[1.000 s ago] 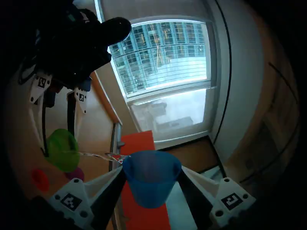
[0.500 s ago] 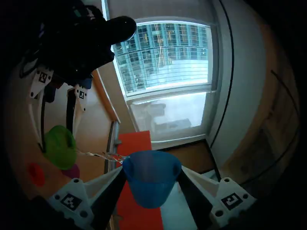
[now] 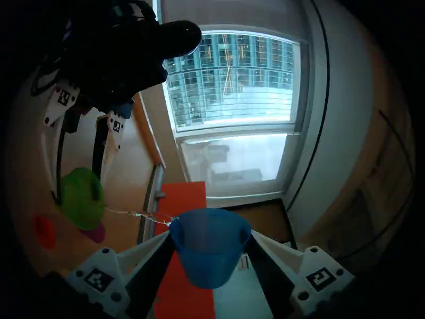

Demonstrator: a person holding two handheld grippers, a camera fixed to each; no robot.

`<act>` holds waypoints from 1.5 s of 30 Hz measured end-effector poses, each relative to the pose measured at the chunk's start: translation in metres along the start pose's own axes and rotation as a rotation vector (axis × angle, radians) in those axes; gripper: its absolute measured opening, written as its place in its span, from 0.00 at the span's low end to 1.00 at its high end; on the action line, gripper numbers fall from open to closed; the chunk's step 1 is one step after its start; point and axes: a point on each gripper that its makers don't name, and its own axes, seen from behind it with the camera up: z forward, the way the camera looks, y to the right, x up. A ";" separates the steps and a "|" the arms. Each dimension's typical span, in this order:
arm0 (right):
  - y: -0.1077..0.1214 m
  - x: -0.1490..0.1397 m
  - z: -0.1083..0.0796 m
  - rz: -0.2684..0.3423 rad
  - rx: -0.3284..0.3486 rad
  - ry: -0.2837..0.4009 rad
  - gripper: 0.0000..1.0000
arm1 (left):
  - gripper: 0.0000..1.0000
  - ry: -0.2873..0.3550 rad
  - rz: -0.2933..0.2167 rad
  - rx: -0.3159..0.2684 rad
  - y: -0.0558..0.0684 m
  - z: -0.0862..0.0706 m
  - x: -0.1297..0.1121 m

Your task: Pour water

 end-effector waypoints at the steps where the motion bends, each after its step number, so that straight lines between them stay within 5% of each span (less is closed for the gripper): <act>1: 0.000 0.000 0.001 -0.005 0.000 -0.001 0.90 | 0.85 0.000 0.000 0.000 0.000 0.000 0.000; 45: 0.004 0.024 0.008 -0.280 -0.026 0.014 0.90 | 0.85 0.005 -0.001 0.011 -0.008 0.002 0.002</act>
